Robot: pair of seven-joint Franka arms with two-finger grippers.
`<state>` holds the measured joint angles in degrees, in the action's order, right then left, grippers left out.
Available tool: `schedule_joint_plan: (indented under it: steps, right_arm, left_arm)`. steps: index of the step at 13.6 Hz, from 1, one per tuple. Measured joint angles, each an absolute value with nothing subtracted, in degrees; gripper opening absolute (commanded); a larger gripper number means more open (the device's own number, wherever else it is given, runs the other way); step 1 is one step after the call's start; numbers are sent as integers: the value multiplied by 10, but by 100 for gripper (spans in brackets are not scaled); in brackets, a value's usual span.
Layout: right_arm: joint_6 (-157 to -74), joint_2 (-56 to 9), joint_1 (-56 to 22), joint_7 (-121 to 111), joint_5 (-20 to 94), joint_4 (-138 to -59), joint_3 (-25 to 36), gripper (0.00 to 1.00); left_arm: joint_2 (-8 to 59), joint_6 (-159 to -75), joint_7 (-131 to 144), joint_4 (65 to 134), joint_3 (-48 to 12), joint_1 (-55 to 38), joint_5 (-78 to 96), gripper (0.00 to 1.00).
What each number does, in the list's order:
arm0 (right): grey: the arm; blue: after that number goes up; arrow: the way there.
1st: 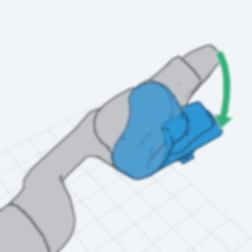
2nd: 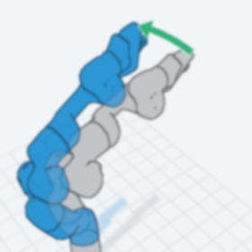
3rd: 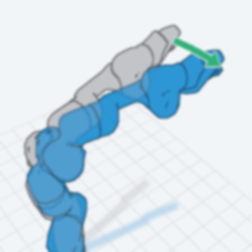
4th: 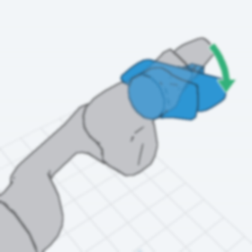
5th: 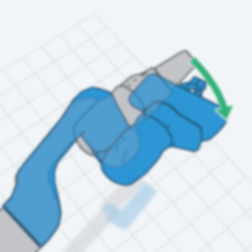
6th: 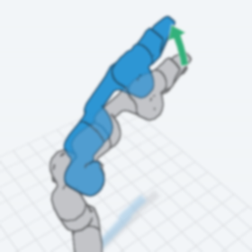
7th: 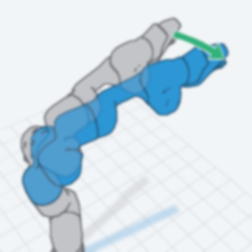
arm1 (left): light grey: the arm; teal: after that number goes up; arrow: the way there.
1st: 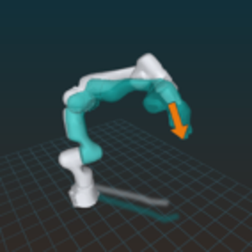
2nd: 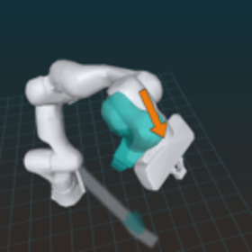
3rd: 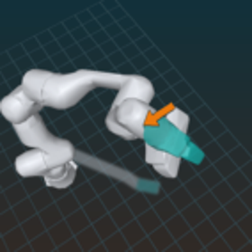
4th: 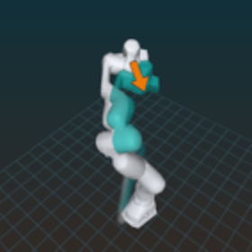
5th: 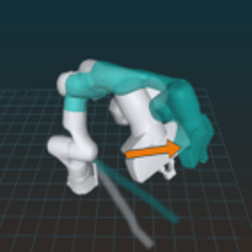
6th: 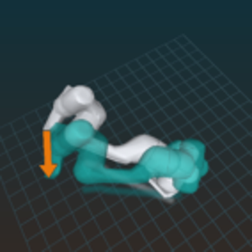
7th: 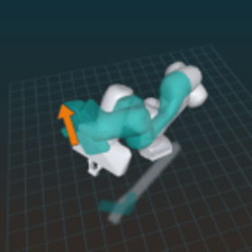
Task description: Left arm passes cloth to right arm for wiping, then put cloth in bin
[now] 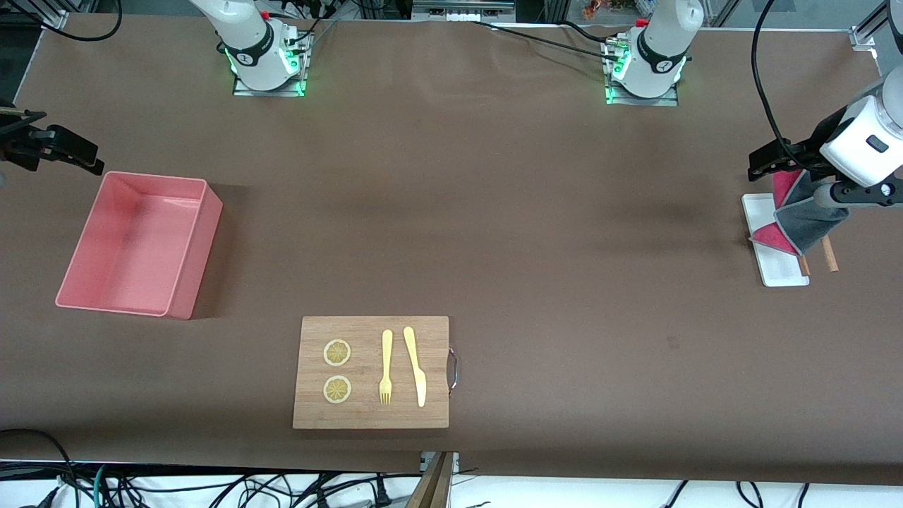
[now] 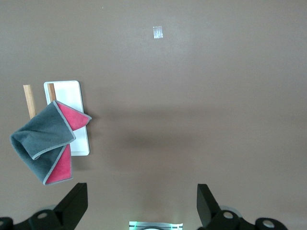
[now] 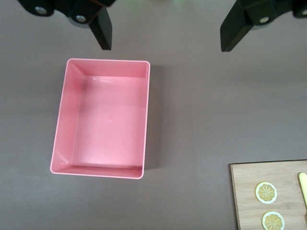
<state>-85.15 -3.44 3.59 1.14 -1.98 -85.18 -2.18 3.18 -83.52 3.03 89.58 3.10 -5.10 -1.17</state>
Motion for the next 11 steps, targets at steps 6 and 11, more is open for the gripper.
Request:
schedule_joint_plan:
  steps: [6, 11]
  right_arm:
    - [-851, -34, 37, 11, -20, -852, -21, 100]
    - [-847, -34, 37, 11, -20, -852, -20, 100]
  left_arm:
    - [32, -830, 30, 896, 31, -51, -12, 100]
    - [32, -827, 30, 896, 31, -51, -12, 100]
